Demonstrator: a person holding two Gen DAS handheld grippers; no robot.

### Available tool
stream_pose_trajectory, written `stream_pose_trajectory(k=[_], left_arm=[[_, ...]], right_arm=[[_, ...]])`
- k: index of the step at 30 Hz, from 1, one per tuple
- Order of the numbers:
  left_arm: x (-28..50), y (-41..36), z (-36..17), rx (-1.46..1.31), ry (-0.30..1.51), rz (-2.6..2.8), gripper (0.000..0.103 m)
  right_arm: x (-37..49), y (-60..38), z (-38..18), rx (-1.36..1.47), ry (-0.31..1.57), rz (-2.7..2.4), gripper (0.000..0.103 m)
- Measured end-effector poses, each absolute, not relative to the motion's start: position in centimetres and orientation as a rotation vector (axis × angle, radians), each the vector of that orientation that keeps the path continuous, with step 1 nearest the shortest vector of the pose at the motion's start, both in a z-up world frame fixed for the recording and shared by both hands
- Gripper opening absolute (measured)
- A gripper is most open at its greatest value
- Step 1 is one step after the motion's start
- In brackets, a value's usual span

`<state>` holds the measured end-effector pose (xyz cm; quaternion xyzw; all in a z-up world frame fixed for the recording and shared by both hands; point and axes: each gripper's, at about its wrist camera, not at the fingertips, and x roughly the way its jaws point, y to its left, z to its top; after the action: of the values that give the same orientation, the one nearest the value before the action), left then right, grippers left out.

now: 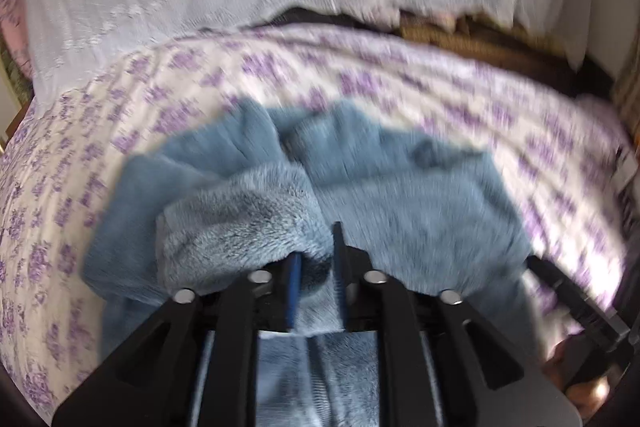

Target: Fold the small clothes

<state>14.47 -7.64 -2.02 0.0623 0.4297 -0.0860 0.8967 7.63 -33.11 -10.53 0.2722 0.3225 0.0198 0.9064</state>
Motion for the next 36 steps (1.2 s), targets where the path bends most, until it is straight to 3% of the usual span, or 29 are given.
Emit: stream_pose_trajectory(k=[1, 3, 5, 9, 13, 18, 22, 26, 30, 36], left_arm=[[14.4, -8.3, -3.2, 0.158, 0.914, -0.179, 0.055], [13.9, -9.2, -4.4, 0.213, 0.933, -0.177, 0.079], [12.8, -9.7, -4.6, 0.295, 0.906, -0.166, 0.081], [10.0, -8.3, -2.1, 0.365, 0.824, -0.192, 0.096], [7.6, -2.9, 2.1, 0.346, 0.683, -0.130, 0.098], [9.5, 5.6, 3.9, 0.210, 0.638, 0.082, 0.099], [14.1, 11.3, 1.3, 0.088, 0.738, 0.208, 0.099], [17.8, 12.8, -4.4, 0.113, 0.884, 0.223, 0.099], [17.9, 12.9, -6.5, 0.129, 0.916, 0.223, 0.099], [17.8, 13.9, -6.6, 0.046, 0.942, 0.174, 0.099]], right_arm=[[7.6, -33.1, -10.5, 0.562, 0.666, 0.041, 0.100], [7.6, -33.1, -10.5, 0.562, 0.666, 0.040, 0.100], [7.6, -33.0, -10.5, 0.562, 0.666, 0.040, 0.100], [7.6, -33.1, -10.6, 0.567, 0.664, 0.044, 0.100], [7.4, -33.2, -10.5, 0.563, 0.662, 0.045, 0.100], [6.5, -31.7, -8.6, 0.466, 0.618, 0.081, 0.098], [4.8, -24.9, -5.1, 0.157, 0.542, 0.167, 0.098], [4.4, -17.1, -3.4, -0.035, 0.543, 0.285, 0.097], [6.6, -9.4, -3.9, -0.211, 0.590, 0.349, 0.080], [9.3, -4.8, -6.4, -0.380, 0.645, 0.300, 0.074]])
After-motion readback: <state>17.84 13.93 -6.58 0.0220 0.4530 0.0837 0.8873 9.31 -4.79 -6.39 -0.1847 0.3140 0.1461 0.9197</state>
